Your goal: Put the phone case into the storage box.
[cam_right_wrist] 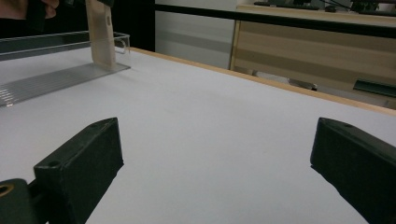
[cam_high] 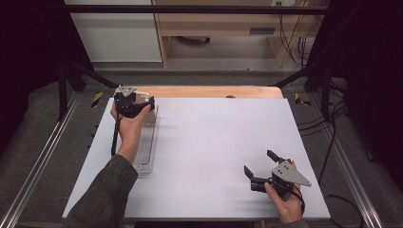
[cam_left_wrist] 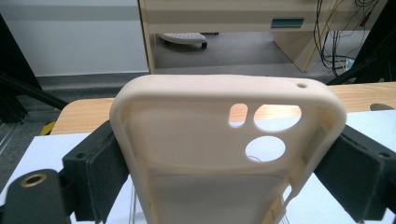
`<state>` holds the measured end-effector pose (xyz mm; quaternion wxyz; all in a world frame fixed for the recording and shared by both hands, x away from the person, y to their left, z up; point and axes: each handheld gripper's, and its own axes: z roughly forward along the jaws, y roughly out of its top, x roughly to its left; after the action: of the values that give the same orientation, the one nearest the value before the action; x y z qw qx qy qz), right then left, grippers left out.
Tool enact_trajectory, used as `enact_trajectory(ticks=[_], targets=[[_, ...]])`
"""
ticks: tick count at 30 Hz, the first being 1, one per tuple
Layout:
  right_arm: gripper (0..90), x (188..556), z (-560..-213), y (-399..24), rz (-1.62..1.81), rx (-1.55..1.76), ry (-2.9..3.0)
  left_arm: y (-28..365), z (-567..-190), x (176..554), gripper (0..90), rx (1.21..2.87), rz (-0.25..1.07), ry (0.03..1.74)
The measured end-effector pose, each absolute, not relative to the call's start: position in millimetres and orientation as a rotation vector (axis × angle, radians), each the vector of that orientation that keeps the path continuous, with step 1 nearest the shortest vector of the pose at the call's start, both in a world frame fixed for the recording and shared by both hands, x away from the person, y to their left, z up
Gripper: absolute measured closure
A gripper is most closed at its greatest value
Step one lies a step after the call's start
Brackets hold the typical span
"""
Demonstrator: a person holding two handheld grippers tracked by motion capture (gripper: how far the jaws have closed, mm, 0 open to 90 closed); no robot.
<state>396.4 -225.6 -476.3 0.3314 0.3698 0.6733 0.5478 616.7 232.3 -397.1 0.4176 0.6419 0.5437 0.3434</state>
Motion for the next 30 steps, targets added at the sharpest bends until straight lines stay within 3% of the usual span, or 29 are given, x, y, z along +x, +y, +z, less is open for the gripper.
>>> enact_trajectory(ticks=[30], targets=[[2.4,397.0,-476.8,-226.1,1.432,0.971,1.764,228.6,-397.4,630.3,9.9,1.619,0.869,1.379]])
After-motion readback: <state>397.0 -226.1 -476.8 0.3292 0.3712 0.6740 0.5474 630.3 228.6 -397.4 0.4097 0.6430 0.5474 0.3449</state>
